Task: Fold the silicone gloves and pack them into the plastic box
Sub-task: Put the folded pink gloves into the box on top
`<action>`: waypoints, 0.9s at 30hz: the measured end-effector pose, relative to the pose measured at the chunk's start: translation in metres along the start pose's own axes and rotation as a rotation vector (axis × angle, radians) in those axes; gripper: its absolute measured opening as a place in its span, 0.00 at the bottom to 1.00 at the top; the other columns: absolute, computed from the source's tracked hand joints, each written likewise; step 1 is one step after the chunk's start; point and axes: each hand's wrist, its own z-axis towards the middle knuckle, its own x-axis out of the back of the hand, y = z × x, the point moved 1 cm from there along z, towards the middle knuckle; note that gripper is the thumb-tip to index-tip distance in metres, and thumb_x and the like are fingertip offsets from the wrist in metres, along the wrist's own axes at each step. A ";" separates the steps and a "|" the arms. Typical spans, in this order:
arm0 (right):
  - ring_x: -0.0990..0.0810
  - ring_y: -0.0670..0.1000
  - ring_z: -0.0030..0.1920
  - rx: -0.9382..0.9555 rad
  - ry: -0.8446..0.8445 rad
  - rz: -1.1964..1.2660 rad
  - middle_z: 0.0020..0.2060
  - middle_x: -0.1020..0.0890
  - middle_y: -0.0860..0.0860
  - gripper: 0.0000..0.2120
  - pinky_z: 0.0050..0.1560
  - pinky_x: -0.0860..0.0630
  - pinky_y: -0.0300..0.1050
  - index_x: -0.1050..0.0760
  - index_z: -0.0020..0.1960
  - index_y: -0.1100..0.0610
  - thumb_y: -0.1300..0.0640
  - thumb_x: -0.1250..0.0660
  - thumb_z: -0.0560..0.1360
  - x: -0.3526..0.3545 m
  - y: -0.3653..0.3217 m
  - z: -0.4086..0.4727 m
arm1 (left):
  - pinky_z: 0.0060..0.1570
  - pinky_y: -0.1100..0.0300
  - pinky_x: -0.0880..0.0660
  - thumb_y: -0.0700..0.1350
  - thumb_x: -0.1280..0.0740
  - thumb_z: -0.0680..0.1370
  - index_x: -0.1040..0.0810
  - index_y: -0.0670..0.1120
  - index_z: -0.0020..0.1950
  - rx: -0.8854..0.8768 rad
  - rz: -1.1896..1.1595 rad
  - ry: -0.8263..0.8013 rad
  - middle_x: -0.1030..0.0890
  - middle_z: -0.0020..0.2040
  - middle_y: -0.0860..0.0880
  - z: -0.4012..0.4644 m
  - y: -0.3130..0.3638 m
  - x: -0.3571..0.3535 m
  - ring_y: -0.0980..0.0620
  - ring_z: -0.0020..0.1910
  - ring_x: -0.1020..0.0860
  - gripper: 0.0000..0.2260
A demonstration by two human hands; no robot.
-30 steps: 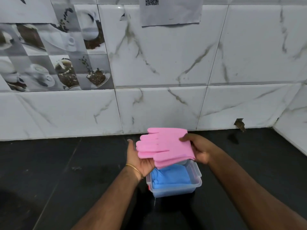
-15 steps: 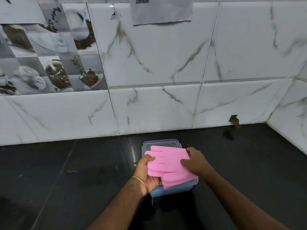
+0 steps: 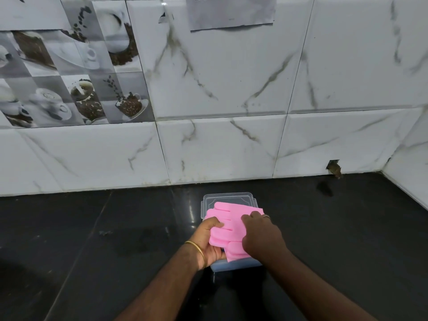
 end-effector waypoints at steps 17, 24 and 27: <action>0.27 0.58 0.63 0.076 -0.093 -0.247 0.62 0.26 0.55 0.17 0.59 0.29 0.54 0.30 0.65 0.56 0.54 0.39 0.77 -0.012 -0.003 0.015 | 0.39 0.51 0.21 0.33 0.43 0.73 0.25 0.39 0.50 0.156 0.318 0.305 0.19 0.34 0.39 0.009 0.004 -0.016 0.41 0.33 0.19 0.10; 0.27 0.58 0.62 0.089 -0.135 -0.196 0.61 0.26 0.54 0.18 0.58 0.28 0.53 0.29 0.64 0.54 0.55 0.39 0.75 -0.010 0.009 0.019 | 0.51 0.46 0.20 0.40 0.27 0.72 0.26 0.39 0.62 0.243 0.633 0.197 0.18 0.54 0.39 -0.004 0.023 -0.015 0.42 0.49 0.18 0.20; 0.28 0.58 0.63 0.097 -0.135 -0.167 0.61 0.26 0.54 0.17 0.60 0.29 0.53 0.29 0.65 0.53 0.55 0.40 0.76 -0.010 0.011 0.018 | 0.44 0.52 0.18 0.46 0.23 0.69 0.23 0.37 0.58 0.231 1.308 0.208 0.16 0.50 0.39 -0.017 0.055 -0.014 0.45 0.42 0.16 0.23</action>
